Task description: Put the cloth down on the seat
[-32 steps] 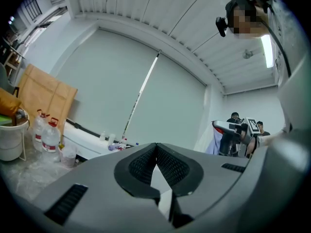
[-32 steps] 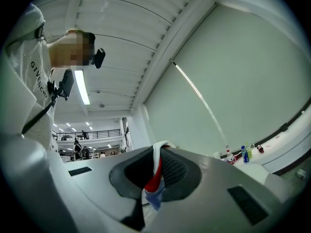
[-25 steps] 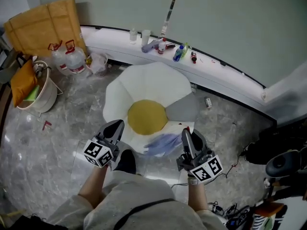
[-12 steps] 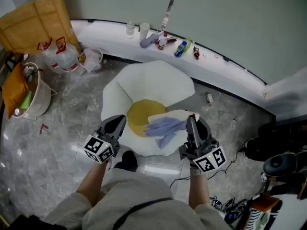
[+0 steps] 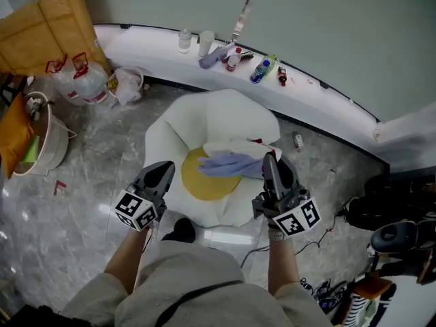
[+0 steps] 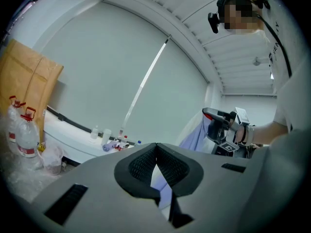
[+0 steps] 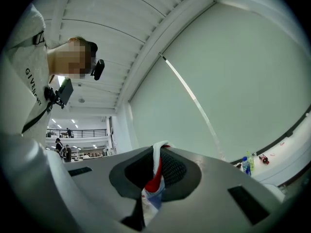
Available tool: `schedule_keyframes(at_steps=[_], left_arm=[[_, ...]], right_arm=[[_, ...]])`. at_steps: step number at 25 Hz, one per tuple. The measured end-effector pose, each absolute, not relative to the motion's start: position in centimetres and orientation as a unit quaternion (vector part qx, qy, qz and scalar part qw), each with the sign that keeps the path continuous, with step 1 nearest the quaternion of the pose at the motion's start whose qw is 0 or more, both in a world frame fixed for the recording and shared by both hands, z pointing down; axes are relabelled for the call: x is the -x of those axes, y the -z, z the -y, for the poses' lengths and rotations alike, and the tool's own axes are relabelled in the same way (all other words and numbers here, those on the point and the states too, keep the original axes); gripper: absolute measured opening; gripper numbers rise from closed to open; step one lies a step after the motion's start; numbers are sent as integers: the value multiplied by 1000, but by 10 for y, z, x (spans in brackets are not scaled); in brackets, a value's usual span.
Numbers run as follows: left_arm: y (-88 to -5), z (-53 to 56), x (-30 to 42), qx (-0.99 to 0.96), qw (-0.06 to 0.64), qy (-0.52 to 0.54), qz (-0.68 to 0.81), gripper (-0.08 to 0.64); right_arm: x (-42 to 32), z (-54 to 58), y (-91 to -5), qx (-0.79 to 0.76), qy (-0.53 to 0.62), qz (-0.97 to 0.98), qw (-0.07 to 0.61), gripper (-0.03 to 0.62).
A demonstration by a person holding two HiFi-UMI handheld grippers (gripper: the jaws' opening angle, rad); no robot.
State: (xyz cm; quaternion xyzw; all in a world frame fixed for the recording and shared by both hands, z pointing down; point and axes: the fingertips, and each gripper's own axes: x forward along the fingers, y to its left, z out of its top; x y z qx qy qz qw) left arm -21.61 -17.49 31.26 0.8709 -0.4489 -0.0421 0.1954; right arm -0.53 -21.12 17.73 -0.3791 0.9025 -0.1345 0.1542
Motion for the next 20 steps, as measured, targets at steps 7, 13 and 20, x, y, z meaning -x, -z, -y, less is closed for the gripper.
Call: schedule_keyframes(at_steps=[7, 13, 20], left_arm=[[-332, 185, 215, -868, 219, 39, 444, 14], [-365, 183, 218, -856, 248, 16, 453, 14], [-392, 195, 204, -841, 268, 0, 470, 14]], right_arm=[[9, 242, -238, 389, 178, -898, 105, 32], [2, 264, -287, 405, 201, -888, 82, 32], [-16, 283, -349, 414, 241, -874, 85, 32]])
